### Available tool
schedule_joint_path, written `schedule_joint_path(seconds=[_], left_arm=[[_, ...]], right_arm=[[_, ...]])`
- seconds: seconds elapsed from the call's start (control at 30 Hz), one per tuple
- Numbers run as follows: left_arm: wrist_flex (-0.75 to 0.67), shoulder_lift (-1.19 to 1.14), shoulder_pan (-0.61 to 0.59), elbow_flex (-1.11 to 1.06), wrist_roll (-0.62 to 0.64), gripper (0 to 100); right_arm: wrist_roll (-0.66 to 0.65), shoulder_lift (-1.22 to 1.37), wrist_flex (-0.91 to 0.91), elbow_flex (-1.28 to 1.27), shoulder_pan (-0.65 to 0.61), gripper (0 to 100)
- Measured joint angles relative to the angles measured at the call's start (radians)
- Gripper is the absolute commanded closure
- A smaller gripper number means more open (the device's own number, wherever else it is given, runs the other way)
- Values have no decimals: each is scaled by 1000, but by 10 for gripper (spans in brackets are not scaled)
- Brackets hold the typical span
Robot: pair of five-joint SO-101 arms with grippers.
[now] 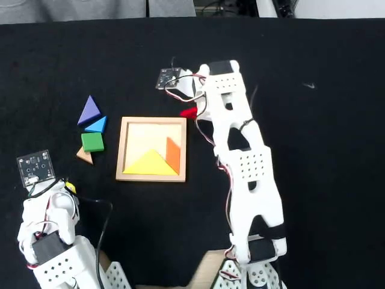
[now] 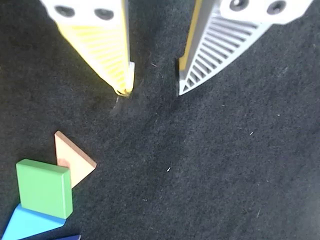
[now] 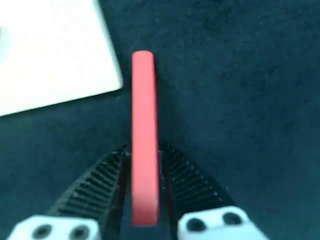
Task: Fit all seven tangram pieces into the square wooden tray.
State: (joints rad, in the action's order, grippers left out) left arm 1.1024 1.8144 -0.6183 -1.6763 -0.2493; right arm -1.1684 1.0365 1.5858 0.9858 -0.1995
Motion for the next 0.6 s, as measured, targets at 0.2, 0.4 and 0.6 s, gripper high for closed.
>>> schedule_joint_path(seconds=[0.2, 0.4, 0.6], left_arm=[[0, 0, 0, 0, 0, 840], [0, 0, 0, 0, 0, 840], [0, 0, 0, 0, 0, 840]], right_arm=[[3, 0, 130, 140, 2, 907], [31, 11, 135, 147, 2, 868], [31, 46, 137, 147, 2, 920]])
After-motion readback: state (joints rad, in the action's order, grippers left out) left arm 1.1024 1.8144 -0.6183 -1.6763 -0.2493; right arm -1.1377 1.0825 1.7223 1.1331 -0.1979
